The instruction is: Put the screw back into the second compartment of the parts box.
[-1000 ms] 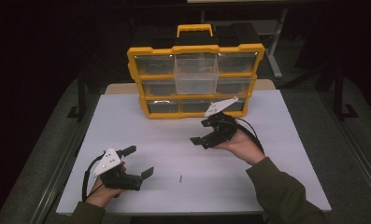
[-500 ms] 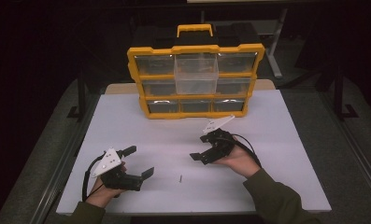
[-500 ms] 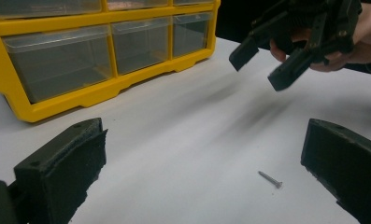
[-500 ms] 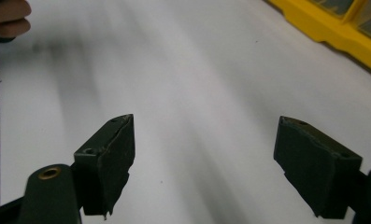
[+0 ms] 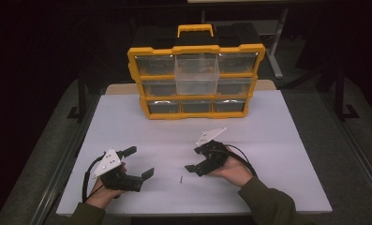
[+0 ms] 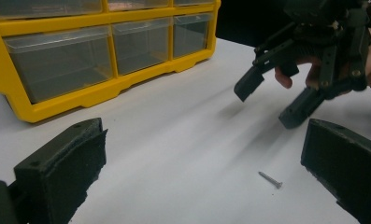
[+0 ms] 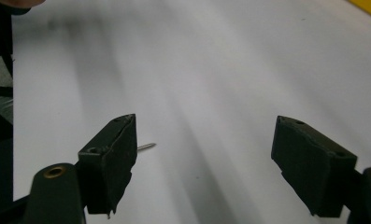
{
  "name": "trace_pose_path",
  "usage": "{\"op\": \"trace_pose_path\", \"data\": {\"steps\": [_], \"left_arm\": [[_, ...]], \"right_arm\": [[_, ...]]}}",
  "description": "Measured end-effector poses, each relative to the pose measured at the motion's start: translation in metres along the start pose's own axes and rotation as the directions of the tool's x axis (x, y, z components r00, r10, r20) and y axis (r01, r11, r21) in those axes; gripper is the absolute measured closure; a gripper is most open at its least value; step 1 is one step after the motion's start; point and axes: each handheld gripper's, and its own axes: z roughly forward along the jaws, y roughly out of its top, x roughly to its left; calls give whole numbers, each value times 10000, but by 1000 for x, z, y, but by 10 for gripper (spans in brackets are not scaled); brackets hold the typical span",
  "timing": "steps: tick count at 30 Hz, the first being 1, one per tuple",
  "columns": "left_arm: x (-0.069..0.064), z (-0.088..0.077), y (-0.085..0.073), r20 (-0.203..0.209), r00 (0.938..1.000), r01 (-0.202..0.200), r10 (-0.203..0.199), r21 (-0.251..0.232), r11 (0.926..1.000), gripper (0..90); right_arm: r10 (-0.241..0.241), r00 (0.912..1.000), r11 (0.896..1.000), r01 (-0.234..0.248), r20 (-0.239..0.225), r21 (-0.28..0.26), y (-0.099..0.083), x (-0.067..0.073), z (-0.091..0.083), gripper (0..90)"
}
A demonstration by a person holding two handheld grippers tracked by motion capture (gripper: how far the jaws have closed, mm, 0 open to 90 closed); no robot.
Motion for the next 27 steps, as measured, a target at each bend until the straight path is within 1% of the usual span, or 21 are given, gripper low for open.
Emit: {"op": "trace_pose_path", "data": {"steps": [2, 4, 9, 10, 13, 16, 17, 18, 19, 20, 21, 22, 23, 24, 25, 26, 27], "left_arm": [[0, 0, 0, 4, 10000, 7, -7, -20, 10000, 0], [0, 0, 0, 1, 10000, -12, 12, 1, 10000, 0], [0, 0, 0, 16, 10000, -43, 43, -16, 10000, 0], [-1, 0, 0, 24, 10000, 8, -8, -31, 10000, 0], [-1, 1, 0, 21, 10000, -16, 16, -27, 10000, 0], [0, 0, 0, 8, 10000, -37, 37, -8, 10000, 0], [0, 0, 0, 14, 10000, -43, 43, -1, 10000, 0], [-1, 0, 0, 20, 10000, -8, 8, -24, 10000, 0], [-1, 0, 0, 19, 10000, -28, 28, -15, 10000, 0], [-1, 0, 0, 21, 10000, -18, 18, -22, 10000, 0], [-1, 0, 0, 19, 10000, -35, 35, -23, 10000, 0], [-1, 0, 0, 23, 10000, -34, 34, -13, 10000, 0], [-1, 0, 0, 23, 10000, -18, 18, -5, 10000, 0], [-1, 0, 0, 24, 10000, -23, 23, 3, 10000, 0], [-1, 0, 1, 21, 10000, -19, 19, 5, 10000, 0], [-1, 0, 1, 24, 10000, -22, 22, 0, 10000, 0], [-1, 0, 1, 22, 10000, -14, 14, -1, 10000, 0]], "right_arm": [[6, 9999, 10000, -5, -126, 49, -1, 4, 3, 265], [-152, 9997, 9999, 153, -215, 49, -2, 6, 5, 310], [-90, 9983, 9998, 100, -568, 172, -4, 10, 11, 409], [14, 9978, 9997, 3, -665, 251, -5, 12, 13, 427], [109, 9950, 9994, -76, -989, 342, -6, 14, 18, 487], [19, 9926, 9986, 45, -1214, 524, -6, 18, 22, 544], [66, 9914, 9984, 9, -1307, 573, -6, 19, 24, 554], [-12, 9906, 9981, 96, -1364, 609, -6, 18, 25, 568], [3, 9902, 9980, 85, -1397, 624, -6, 19, 26, 581], [41, 9882, 9981, 55, -1532, 618, -6, 20, 28, 583], [20, 9879, 9977, 85, -1552, 669, -7, 21, 29, 586], [-172, 9869, 9978, 272, -1604, 600, -7, 20, 32, 589], [-193, 9883, 9968, 307, -1516, 734, -7, 21, 33, 592], [-107, 9865, 9969, 232, -1637, 750, -7, 22, 35, 596], [-181, 9882, 9961, 310, -1522, 825, -7, 22, 35, 599], [-127, 9866, 9967, 256, -1624, 776, -8, 22, 38, 601], [-141, 9868, 9961, 278, -1613, 832, -8, 22, 38, 601]]}}
